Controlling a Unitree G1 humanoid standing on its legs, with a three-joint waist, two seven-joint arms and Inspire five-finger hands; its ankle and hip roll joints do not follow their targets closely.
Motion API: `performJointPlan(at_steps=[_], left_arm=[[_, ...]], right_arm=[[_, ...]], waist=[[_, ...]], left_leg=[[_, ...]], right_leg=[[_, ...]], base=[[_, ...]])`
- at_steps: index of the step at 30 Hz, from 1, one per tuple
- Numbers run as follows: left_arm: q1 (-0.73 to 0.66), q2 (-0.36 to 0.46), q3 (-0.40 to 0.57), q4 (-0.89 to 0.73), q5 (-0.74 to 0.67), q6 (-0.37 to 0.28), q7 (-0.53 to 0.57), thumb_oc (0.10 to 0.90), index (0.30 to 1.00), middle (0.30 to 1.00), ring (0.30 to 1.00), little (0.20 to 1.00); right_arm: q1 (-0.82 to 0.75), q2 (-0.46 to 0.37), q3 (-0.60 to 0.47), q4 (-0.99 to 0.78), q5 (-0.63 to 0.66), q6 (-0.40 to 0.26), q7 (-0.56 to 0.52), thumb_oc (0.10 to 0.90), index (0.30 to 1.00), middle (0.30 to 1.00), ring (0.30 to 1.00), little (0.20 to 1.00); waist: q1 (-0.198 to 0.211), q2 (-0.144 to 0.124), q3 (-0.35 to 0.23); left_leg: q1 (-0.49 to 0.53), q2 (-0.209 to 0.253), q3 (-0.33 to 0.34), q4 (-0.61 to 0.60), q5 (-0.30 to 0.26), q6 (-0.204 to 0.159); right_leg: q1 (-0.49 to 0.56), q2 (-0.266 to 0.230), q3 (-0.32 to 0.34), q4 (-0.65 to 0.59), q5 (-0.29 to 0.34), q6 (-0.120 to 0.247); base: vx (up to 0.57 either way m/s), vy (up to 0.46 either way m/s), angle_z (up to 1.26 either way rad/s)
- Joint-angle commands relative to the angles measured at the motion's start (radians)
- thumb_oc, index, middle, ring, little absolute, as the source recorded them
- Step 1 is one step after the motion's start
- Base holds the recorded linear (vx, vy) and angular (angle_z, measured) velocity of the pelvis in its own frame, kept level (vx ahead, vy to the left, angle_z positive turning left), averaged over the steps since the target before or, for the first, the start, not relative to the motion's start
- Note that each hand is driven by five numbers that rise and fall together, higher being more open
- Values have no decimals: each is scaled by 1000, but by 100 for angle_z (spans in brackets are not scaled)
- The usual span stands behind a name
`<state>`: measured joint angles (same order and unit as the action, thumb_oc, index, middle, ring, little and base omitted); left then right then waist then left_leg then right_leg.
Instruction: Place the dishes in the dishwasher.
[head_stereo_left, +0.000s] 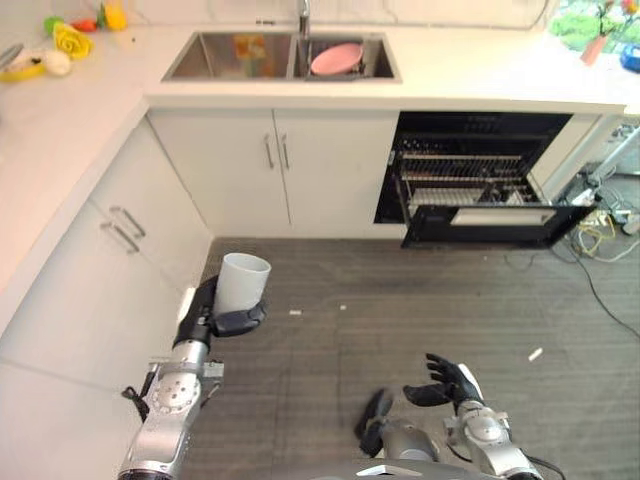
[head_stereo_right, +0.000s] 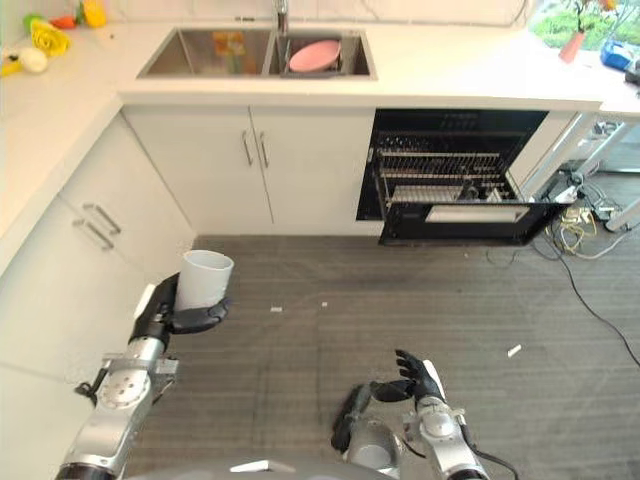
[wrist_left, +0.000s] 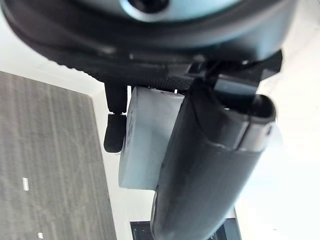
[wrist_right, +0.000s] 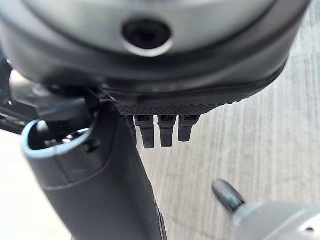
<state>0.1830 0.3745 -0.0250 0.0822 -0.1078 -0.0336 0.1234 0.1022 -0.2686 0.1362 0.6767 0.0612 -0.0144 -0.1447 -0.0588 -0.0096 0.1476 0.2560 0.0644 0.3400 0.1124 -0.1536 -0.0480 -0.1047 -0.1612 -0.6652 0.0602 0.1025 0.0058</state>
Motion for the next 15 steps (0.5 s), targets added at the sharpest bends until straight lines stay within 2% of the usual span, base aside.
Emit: performJointPlan(at_steps=[1,2,3,4,5,6,7,8,9,10,11,12,13,14,15], left_arm=[[-72,72,24,-130,0,-119,22,400,300,300,300,300],[-73,72,24,-131,0,-118,22,400,300,300,300,300],[-75,70,24,-137,-14,-121,35,400,300,300,300,300],[-84,65,22,-133,-22,-121,47,400,300,300,300,300],[-89,57,17,-129,-26,-121,54,400,300,300,300,300],[-91,57,15,-126,-26,-122,54,400,300,300,300,300],[-88,41,16,-130,-31,-126,55,400,300,300,300,300],[-87,40,16,-129,-31,-126,54,400,300,300,300,300],[-86,37,15,-128,-28,-129,50,400,300,300,300,300],[-88,39,14,-129,-24,-129,48,400,300,300,300,300],[-89,38,16,-129,-24,-131,49,400,300,300,300,300],[-89,38,16,-129,-24,-131,49,400,300,300,300,300],[-88,34,21,-127,-30,-133,52,400,300,300,300,300],[-89,31,21,-125,-30,-135,53,400,300,300,300,300],[-90,31,24,-128,-29,-136,56,400,300,300,300,300]], right_arm=[[-72,-101,-36,-142,-6,-98,-60,800,900,900,900,900],[-70,-101,-37,-146,-6,-97,-60,800,900,900,900,900],[-74,-123,-51,-202,-1,-105,-69,800,900,900,900,900],[-79,-135,-62,-238,0,-103,-76,800,900,900,900,900],[-83,-142,-63,-272,0,-109,-76,800,900,900,900,900],[-80,-144,-65,-277,0,-106,-75,800,900,900,900,900],[-82,-149,-67,-318,-3,-121,-69,800,900,900,900,900],[-79,-150,-67,-321,-4,-119,-68,800,900,900,900,900],[-82,-156,-73,-351,-4,-129,-63,800,900,900,900,900],[-92,-170,-71,-397,-11,-138,-59,800,900,900,900,900],[-95,-173,-71,-413,-8,-140,-57,800,900,900,900,900],[-95,-173,-71,-413,-8,-140,-57,800,900,900,900,900],[-103,-176,-64,-444,-3,-149,-54,800,900,900,900,900],[-103,-177,-64,-458,2,-152,-51,800,900,900,900,900],[-105,-177,-66,-475,3,-156,-51,800,900,900,900,900]], waist=[[31,-15,-13],[32,-11,-11],[43,-17,8],[50,-15,23],[53,-18,31],[54,-17,31],[54,-13,28],[60,-15,29],[60,-22,28],[65,-30,34],[73,-36,38],[73,-37,39],[84,-16,44],[90,-4,49],[91,2,51]], left_leg=[[-125,89,-36,379,61,-90],[-138,102,-41,403,56,-99],[-204,130,-61,575,120,-125],[-251,148,-85,622,124,-127],[-293,145,-98,597,98,-114],[-294,144,-97,598,95,-112],[-296,140,-101,483,50,-89],[-285,135,-92,471,52,-86],[-298,148,-80,430,33,-82],[-353,181,-82,347,34,-73],[-367,180,-73,271,89,-62],[-365,180,-72,269,90,-62],[-382,222,-133,130,192,-93],[-362,240,-159,39,249,-112],[-375,260,-184,-6,280,-119]], right_leg=[[117,33,37,-77,-92,76],[116,43,37,-79,-96,68],[157,69,55,-94,-129,35],[172,84,65,-103,-141,23],[186,84,78,-110,-144,28],[185,83,79,-112,-143,28],[200,87,107,-127,-142,49],[202,83,112,-128,-140,52],[208,70,127,-132,-138,65],[227,56,160,-136,-148,77],[222,41,163,-133,-136,77],[222,40,163,-133,-136,77],[247,49,202,-136,-149,89],[264,53,217,-138,-156,97],[273,49,231,-141,-160,106]], base=[[206,-182,-34],[273,-188,-56],[202,-132,-91],[295,-73,-91],[133,24,-126],[216,149,-87],[147,126,-77],[221,185,-32],[230,190,-37],[222,254,-72],[146,190,-98],[174,247,-102],[271,250,-83],[347,356,-76],[254,264,-83]])
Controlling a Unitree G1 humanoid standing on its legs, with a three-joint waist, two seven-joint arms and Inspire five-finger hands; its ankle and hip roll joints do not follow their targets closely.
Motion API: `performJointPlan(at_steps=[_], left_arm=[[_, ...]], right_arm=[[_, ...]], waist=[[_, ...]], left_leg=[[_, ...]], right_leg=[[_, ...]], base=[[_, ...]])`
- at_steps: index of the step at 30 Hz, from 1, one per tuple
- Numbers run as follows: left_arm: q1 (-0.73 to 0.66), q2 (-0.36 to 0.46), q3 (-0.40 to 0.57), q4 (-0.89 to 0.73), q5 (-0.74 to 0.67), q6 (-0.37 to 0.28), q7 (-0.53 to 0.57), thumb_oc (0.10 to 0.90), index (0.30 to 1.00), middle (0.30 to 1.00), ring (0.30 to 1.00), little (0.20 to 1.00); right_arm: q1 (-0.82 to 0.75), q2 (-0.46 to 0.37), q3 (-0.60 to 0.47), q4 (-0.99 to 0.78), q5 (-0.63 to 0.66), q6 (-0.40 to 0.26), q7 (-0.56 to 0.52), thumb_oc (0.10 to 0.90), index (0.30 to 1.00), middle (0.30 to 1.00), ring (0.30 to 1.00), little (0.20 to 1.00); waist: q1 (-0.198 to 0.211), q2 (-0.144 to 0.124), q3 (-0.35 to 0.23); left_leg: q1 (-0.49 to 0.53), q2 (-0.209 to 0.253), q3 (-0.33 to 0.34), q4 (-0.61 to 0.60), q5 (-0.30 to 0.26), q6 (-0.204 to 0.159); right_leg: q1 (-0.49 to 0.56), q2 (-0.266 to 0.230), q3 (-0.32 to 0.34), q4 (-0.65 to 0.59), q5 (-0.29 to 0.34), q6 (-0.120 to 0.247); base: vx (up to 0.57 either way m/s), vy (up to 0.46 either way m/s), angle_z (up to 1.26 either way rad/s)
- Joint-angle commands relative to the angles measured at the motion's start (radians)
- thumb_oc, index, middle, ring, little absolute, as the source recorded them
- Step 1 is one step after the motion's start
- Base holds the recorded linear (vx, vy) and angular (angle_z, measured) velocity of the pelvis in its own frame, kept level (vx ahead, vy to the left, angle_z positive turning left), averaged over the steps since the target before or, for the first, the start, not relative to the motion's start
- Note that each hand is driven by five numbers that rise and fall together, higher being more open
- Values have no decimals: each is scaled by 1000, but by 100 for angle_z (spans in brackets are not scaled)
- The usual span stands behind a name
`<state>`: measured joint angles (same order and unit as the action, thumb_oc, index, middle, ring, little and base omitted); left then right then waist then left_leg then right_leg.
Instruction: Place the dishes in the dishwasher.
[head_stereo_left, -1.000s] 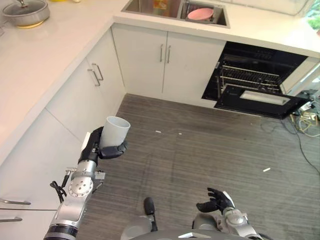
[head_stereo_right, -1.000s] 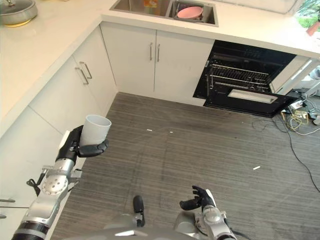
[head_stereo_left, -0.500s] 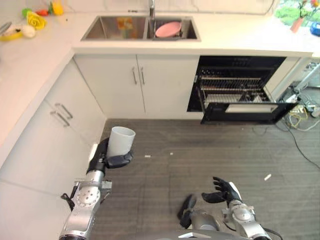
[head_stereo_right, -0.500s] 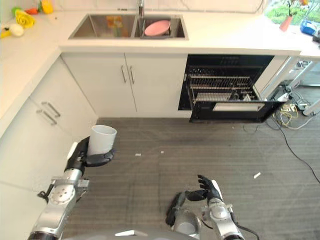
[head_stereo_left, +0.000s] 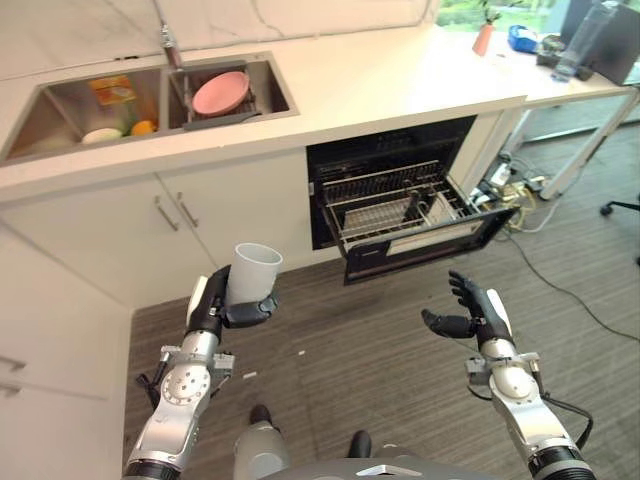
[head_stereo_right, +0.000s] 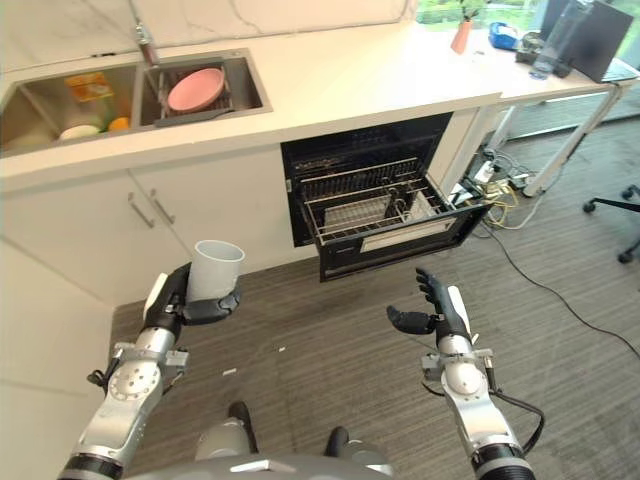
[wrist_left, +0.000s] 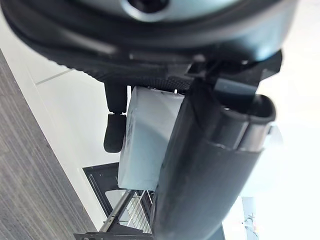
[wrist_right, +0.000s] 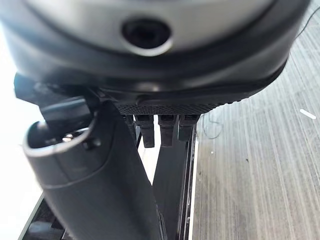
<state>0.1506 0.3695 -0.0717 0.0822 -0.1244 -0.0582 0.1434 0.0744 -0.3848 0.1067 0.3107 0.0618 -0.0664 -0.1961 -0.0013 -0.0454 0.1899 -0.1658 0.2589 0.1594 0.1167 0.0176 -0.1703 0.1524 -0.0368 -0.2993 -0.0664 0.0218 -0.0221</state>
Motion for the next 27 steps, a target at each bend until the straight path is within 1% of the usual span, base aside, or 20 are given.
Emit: performJointPlan(at_steps=[1,4,5,6,7,9,10,11,13,14,15,16,17,18,19,22,23,24,25,27], left_arm=[[-60,36,70,-129,-12,-112,35,400,300,300,300,300],[-67,36,68,-134,-14,-115,33,400,300,300,300,300],[-67,36,68,-134,-14,-115,33,400,300,300,300,300],[-66,32,68,-137,-12,-113,28,400,300,300,300,300],[-66,32,66,-138,-8,-113,26,400,300,300,300,300],[-70,39,61,-138,-10,-113,21,400,300,300,300,300],[-70,39,61,-138,-10,-114,21,400,300,300,300,300],[-77,56,56,-142,-10,-112,16,400,300,300,300,300],[-102,80,46,-145,-5,-107,16,400,300,300,300,300],[-112,87,47,-146,1,-102,17,400,300,300,300,300],[-113,87,47,-145,1,-102,17,400,300,300,300,300],[-139,97,42,-145,1,-102,30,400,300,300,300,300],[-142,97,42,-143,1,-103,30,400,300,300,300,300],[-152,104,41,-143,2,-101,37,400,300,300,300,300],[-158,107,51,-152,3,-97,33,400,300,300,300,300],[-158,90,52,-158,-1,-99,24,400,300,300,300,300],[-160,87,54,-158,-1,-99,23,400,300,300,300,300],[-160,86,54,-158,0,-99,22,400,300,300,300,300],[-163,78,55,-155,3,-101,21,400,300,300,300,300],[-166,75,53,-149,6,-105,23,400,300,300,300,300]], right_arm=[[-76,-63,-40,-127,6,-108,2,800,900,900,900,900],[-63,-70,-51,-168,20,-110,7,800,900,900,900,900],[-63,-70,-51,-168,20,-110,7,800,900,900,900,900],[-51,-66,-63,-183,31,-112,14,800,900,900,900,900],[-50,-66,-72,-193,31,-113,17,800,900,900,900,900],[-43,-53,-83,-212,33,-109,20,800,900,900,900,900],[-43,-53,-83,-212,33,-109,20,800,900,900,900,900],[-42,-29,-90,-228,58,-104,38,800,900,900,900,900],[-51,-2,-92,-236,76,-102,49,800,900,900,900,900],[-54,6,-86,-242,77,-100,56,800,900,900,900,900],[-55,6,-87,-242,77,-100,56,800,900,900,900,900],[-75,18,-72,-252,93,-97,70,800,900,900,900,900],[-77,17,-72,-252,94,-96,71,800,900,900,900,900],[-95,27,-61,-255,118,-97,81,800,900,900,900,900],[-104,38,-56,-271,146,-99,96,800,900,900,900,900],[-101,29,-67,-290,167,-98,105,800,900,900,900,900],[-107,27,-67,-293,177,-101,104,800,900,900,900,900],[-108,26,-67,-292,179,-101,104,800,900,900,900,900],[-111,25,-64,-293,178,-101,105,800,900,900,900,900],[-105,23,-64,-302,174,-98,108,800,900,900,900,900]], waist=[[30,46,9],[24,73,2],[24,73,2],[21,91,-17],[16,96,-26],[14,87,-44],[16,86,-45],[19,69,-44],[21,52,-39],[18,44,-32],[22,44,-36],[4,51,-13],[10,47,-14],[8,51,-4],[11,46,-8],[7,21,-6],[8,18,-10],[9,18,-9],[7,18,-7],[3,22,-2]], left_leg=[[45,83,-11,-60,130,-7],[51,111,9,-128,177,-30],[51,111,9,-128,177,-30],[75,96,6,-146,168,-33],[78,84,1,-144,160,-34],[82,54,7,-115,132,-20],[81,53,8,-114,132,-20],[83,5,-8,-74,83,15],[82,-36,8,-44,46,65],[90,-51,12,-34,29,84],[83,-51,15,-34,32,86],[106,-64,35,-33,13,122],[104,-68,43,-34,13,125],[129,-78,60,-42,-3,140],[179,-107,94,-72,-29,151],[215,-147,89,-76,-63,142],[232,-147,80,-81,-84,131],[225,-147,93,-79,-72,134],[252,-140,96,-92,-85,117],[271,-137,93,-96,-97,112]], right_leg=[[26,-76,-123,-16,-88,142],[51,-75,-107,-19,-108,153],[51,-75,-107,-19,-108,153],[59,-78,-93,-17,-107,169],[60,-87,-89,-9,-105,174],[46,-128,-74,35,-102,186],[44,-130,-73,37,-103,186],[16,-173,-36,152,-123,193],[-66,-209,1,320,-120,210],[-100,-221,19,395,-102,225],[-111,-222,24,397,-98,225],[-190,-245,32,554,-25,245],[-205,-250,43,568,-28,247],[-244,-272,12,646,-16,245],[-269,-318,-78,665,-11,250],[-243,-285,-113,409,-33,218],[-246,-292,-119,329,-32,231],[-241,-289,-136,304,-10,221],[-265,-303,-148,195,32,232],[-268,-294,-121,168,48,240]], base=[[203,251,-57],[173,210,-31],[205,298,-40],[200,342,-34],[260,451,-35],[154,297,-18],[181,361,-27],[161,352,-22],[131,396,-29],[41,220,-30],[39,318,-21],[-7,231,-12],[35,374,-10],[163,327,-45],[246,342,-68],[301,17,-86],[151,-91,-67],[232,-145,-26],[216,-98,3],[222,-66,9]])
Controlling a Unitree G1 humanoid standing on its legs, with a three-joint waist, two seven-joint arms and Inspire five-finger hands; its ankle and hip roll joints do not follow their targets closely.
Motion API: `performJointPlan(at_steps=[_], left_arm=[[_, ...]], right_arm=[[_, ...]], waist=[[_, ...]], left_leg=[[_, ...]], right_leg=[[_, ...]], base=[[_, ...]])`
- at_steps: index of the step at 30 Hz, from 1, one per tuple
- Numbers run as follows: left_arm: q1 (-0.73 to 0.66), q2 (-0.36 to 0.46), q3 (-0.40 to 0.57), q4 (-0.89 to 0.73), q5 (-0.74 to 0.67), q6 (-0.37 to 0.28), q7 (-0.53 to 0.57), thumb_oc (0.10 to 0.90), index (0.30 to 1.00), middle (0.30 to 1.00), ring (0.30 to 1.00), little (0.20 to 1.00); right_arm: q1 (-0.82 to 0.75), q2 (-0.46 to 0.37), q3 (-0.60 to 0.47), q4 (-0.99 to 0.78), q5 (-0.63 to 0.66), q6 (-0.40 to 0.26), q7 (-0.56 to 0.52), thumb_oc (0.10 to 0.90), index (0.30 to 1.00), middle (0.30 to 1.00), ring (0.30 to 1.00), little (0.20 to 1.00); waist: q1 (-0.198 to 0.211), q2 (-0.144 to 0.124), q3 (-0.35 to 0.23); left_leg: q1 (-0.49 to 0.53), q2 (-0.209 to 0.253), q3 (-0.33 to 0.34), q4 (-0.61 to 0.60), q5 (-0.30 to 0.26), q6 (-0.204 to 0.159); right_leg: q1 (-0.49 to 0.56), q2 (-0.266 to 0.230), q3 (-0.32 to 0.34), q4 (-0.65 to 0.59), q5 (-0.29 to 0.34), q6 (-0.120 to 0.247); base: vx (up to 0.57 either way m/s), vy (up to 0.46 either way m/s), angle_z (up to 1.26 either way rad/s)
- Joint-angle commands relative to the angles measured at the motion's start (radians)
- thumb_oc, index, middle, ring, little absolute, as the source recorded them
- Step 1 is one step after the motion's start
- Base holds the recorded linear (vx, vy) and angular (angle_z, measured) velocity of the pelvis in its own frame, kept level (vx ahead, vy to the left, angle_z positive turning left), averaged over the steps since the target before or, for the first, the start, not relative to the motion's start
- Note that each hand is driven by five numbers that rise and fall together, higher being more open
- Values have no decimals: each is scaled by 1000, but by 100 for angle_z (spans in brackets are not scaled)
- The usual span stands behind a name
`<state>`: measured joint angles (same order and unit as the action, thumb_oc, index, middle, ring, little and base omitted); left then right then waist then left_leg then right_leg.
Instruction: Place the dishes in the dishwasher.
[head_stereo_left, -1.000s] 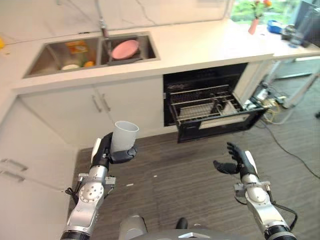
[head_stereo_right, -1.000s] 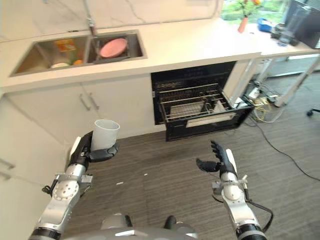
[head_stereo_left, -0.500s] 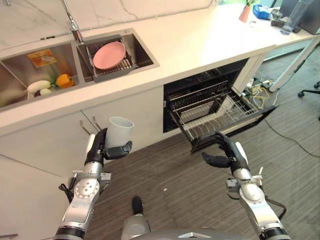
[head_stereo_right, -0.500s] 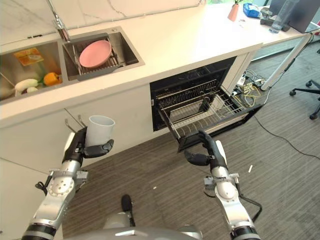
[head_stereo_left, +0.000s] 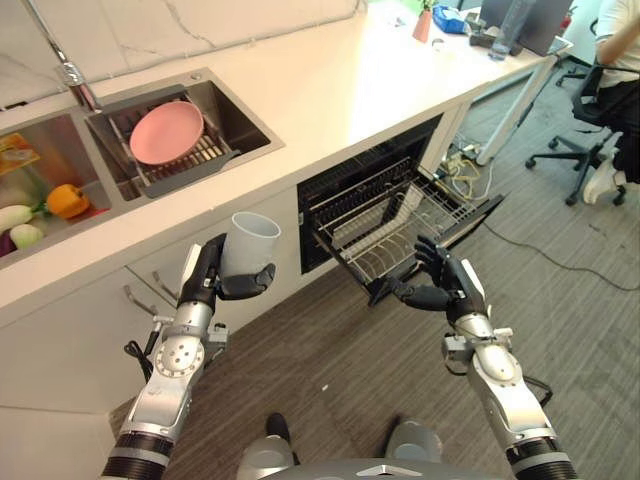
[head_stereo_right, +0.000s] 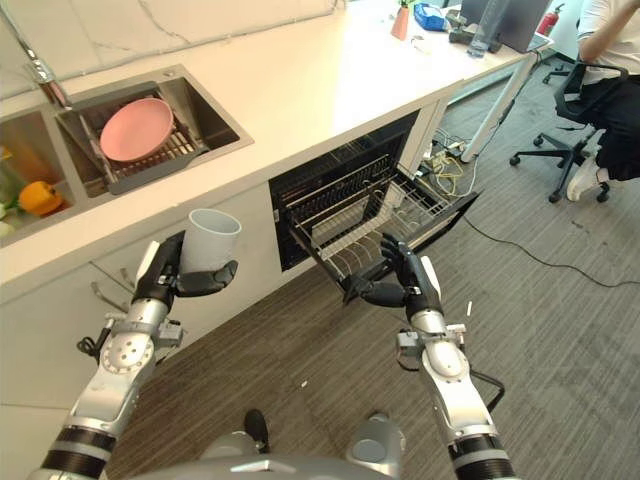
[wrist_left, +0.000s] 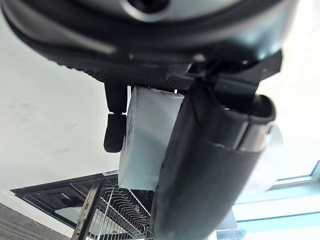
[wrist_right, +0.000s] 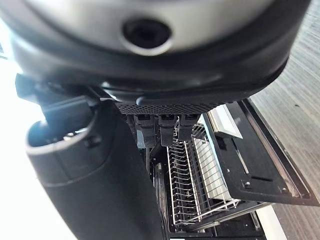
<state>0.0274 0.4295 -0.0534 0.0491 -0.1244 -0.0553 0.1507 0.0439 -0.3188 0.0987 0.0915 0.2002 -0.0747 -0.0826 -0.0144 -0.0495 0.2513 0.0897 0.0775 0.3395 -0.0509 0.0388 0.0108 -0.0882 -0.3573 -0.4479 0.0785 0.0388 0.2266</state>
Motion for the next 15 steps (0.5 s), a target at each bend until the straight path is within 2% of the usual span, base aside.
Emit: performJointPlan(at_steps=[1,2,3,4,6,8,9,10,11,12,13,14,15], left_arm=[[-45,13,37,-112,8,-110,10,400,300,300,300,300],[-36,6,40,-112,13,-114,4,400,300,300,300,300],[-34,6,40,-113,13,-114,4,400,300,300,300,300],[-20,-1,42,-116,6,-114,1,400,300,300,300,300],[-1,-7,46,-125,-5,-115,-3,400,300,300,300,300],[10,-13,49,-128,-23,-115,-3,400,300,300,300,300],[10,-13,49,-129,-23,-115,-3,400,300,300,300,300],[16,-16,54,-132,-29,-116,-6,400,300,300,300,300],[13,-19,54,-135,-45,-120,0,400,300,300,300,300],[12,-20,54,-134,-47,-122,5,400,300,300,300,300],[6,-21,50,-135,-50,-121,7,400,300,300,300,300],[2,-24,48,-134,-51,-121,8,400,300,300,300,300],[1,-27,45,-131,-46,-117,6,400,300,300,300,300]], right_arm=[[-64,-42,-61,-98,41,-87,11,800,900,900,900,900],[-54,-41,-58,-109,50,-91,21,800,900,900,900,900],[-52,-41,-57,-110,50,-91,22,800,900,900,900,900],[-33,-49,-57,-123,65,-91,38,800,900,900,900,900],[-20,-60,-50,-140,84,-93,52,800,900,900,900,900],[-12,-65,-47,-147,104,-95,60,800,900,900,900,900],[-12,-65,-48,-147,104,-95,60,800,900,900,900,900],[-11,-70,-47,-152,111,-97,63,800,900,900,900,900],[-7,-83,-49,-169,132,-100,63,800,900,900,900,900],[-8,-86,-49,-168,138,-104,62,800,900,900,900,900],[-8,-90,-49,-167,139,-102,58,800,900,900,900,900],[-9,-91,-48,-166,136,-101,55,800,900,900,900,900],[-13,-93,-42,-158,139,-100,57,800,900,900,900,900]], waist=[[14,16,-68],[16,1,-87],[15,2,-86],[11,1,-100],[10,3,-106],[16,9,-103],[14,11,-104],[19,14,-99],[26,8,-78],[30,10,-69],[30,7,-63],[30,14,-57],[30,24,-63]], left_leg=[[24,35,-91,78,-133,-72],[36,27,-93,98,-157,-75],[36,28,-94,101,-160,-76],[45,45,-106,142,-188,-86],[34,78,-126,224,-207,-98],[-9,110,-154,343,-171,-115],[-14,114,-157,351,-175,-117],[-48,125,-182,430,-149,-126],[-136,130,-237,589,-64,-147],[-156,145,-237,641,-36,-160],[-185,155,-235,634,-1,-160],[-200,165,-234,608,-3,-165],[-183,171,-230,526,-41,-160]], right_leg=[[-20,28,45,-4,37,-3],[7,26,37,-27,60,-4],[11,27,35,-31,61,-4],[28,49,38,-28,53,-15],[48,86,43,-26,24,-38],[71,123,51,-33,-9,-73],[71,126,48,-33,-10,-75],[90,145,51,-43,-26,-92],[115,166,48,-53,-50,-128],[138,180,41,-63,-67,-140],[152,184,32,-71,-77,-146],[165,191,24,-79,-81,-146],[175,199,23,-91,-86,-134]], base=[[281,-95,22],[282,-96,36],[392,-199,38],[303,-210,38],[297,-265,16],[139,-206,-9],[97,-190,-3],[79,-270,-12],[124,-335,-10],[113,-280,-5],[99,-103,10],[135,-4,17],[108,32,24]])
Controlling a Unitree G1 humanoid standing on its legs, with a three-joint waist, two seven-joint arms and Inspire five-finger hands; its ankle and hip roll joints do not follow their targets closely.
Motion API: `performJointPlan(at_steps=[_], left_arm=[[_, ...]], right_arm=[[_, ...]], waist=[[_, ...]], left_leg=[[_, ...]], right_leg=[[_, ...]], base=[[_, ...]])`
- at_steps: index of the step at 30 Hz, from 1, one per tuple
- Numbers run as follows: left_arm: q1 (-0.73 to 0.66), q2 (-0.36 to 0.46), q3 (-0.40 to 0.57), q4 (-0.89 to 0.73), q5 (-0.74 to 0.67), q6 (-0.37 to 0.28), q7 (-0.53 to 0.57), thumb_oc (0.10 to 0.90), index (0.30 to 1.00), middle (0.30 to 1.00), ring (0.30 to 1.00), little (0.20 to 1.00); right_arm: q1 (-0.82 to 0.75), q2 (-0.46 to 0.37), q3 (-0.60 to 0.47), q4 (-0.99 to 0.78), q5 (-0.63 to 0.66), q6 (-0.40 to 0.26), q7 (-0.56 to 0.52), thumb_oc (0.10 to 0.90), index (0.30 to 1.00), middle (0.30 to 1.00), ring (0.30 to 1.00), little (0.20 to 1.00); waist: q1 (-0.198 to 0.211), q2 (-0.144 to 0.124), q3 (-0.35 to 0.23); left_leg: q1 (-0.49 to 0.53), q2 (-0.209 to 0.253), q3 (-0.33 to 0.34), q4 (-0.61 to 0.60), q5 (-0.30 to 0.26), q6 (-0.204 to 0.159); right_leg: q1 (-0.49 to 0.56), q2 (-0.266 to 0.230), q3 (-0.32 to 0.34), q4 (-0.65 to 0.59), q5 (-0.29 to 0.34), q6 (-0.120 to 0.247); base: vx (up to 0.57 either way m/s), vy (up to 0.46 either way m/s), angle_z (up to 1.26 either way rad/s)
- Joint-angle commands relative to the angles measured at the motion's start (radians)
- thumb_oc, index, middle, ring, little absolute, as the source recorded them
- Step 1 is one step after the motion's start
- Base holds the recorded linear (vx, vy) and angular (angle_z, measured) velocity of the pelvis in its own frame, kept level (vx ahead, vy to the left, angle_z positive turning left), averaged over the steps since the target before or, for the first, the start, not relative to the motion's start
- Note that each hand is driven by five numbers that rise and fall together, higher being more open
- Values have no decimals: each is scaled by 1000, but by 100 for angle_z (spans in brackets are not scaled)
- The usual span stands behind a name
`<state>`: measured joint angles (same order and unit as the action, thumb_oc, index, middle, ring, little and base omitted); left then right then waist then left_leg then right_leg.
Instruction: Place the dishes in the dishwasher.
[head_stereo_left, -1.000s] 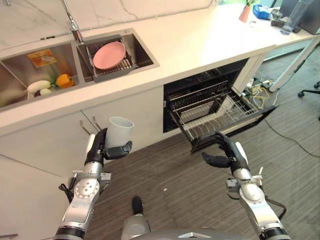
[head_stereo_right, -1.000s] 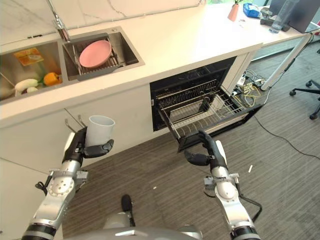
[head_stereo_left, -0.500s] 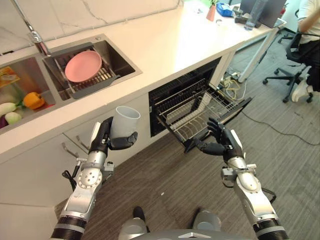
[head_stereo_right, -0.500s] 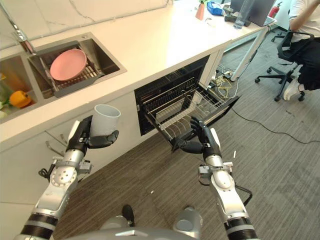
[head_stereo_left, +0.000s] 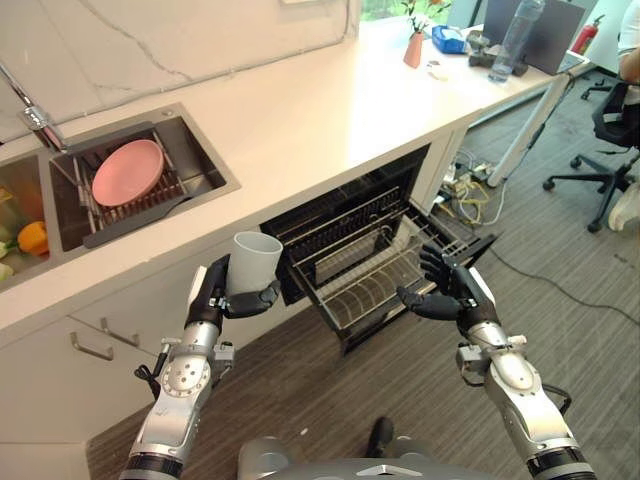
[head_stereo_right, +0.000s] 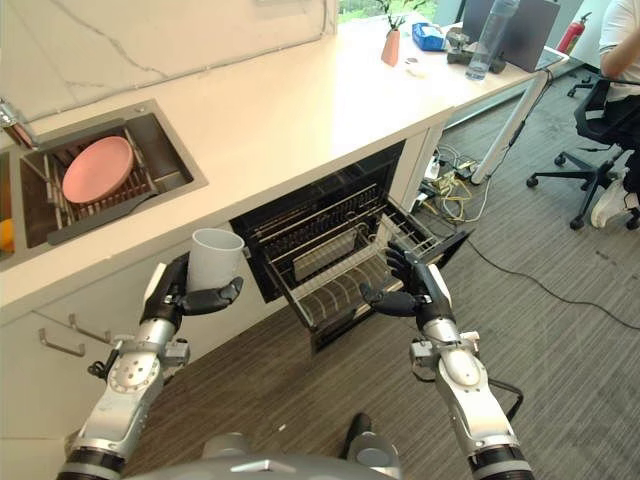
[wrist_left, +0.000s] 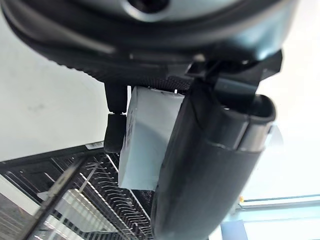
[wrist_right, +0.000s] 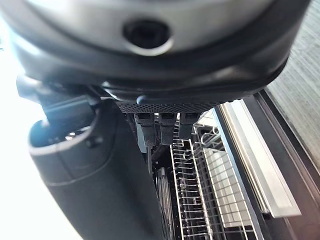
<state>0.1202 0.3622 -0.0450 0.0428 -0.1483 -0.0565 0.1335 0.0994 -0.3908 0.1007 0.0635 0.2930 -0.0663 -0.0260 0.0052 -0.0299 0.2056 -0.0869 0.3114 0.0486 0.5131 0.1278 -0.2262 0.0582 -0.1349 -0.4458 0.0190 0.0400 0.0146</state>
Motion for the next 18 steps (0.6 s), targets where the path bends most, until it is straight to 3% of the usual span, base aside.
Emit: performJointPlan(at_steps=[1,2,3,5,6,7,12,18], left_arm=[[-92,40,37,-125,-21,-115,23,400,300,300,300,300],[-89,38,32,-124,-13,-114,20,400,300,300,300,300],[-88,36,30,-123,-10,-117,19,400,300,300,300,300],[-90,40,25,-122,-10,-119,19,400,300,300,300,300],[-94,35,8,-118,-9,-115,3,400,300,300,300,300],[-92,34,0,-116,-6,-111,-6,400,300,300,300,300],[-109,36,-36,-95,20,-92,-36,400,300,300,300,300],[-189,14,-101,-49,52,-79,-4,400,300,300,300,300]], right_arm=[[-68,-22,-43,-129,47,-109,0,800,900,900,900,900],[-78,-26,-35,-109,56,-107,-4,800,900,900,900,900],[-80,-25,-39,-98,60,-101,-5,800,900,900,900,900],[-77,-23,-36,-98,74,-100,7,800,900,900,900,900],[-63,-4,-29,-96,98,-99,21,800,900,900,900,900],[-52,-1,-27,-96,111,-97,29,800,900,900,900,900],[-3,36,13,-126,248,-67,95,800,900,900,900,900],[15,89,106,-199,449,-32,141,800,900,900,900,900]], waist=[[12,3,-16],[24,14,-25],[29,17,-26],[23,22,-28],[9,42,-50],[4,47,-62],[-14,49,-98],[-27,35,-110]], left_leg=[[0,-65,65,-45,-128,78],[-15,-65,40,-226,-139,75],[-33,-68,20,-276,-104,69],[-23,-59,21,-327,-96,58],[34,-59,45,-417,-94,55],[61,-67,51,-456,-93,55],[169,-104,122,-580,-85,67],[215,-124,171,-594,-113,84]], right_leg=[[31,-25,23,-33,-86,79],[46,-32,36,-46,-90,103],[52,-38,45,-46,-92,108],[57,-43,42,-46,-92,114],[65,-38,30,-59,-84,129],[67,-44,31,-65,-73,133],[67,-76,35,-90,-27,162],[45,-103,67,-97,9,188]], base=[[203,155,20],[157,169,7],[154,163,-6],[91,99,-33],[176,165,-38],[159,130,-17],[93,142,-2],[19,72,-15]])
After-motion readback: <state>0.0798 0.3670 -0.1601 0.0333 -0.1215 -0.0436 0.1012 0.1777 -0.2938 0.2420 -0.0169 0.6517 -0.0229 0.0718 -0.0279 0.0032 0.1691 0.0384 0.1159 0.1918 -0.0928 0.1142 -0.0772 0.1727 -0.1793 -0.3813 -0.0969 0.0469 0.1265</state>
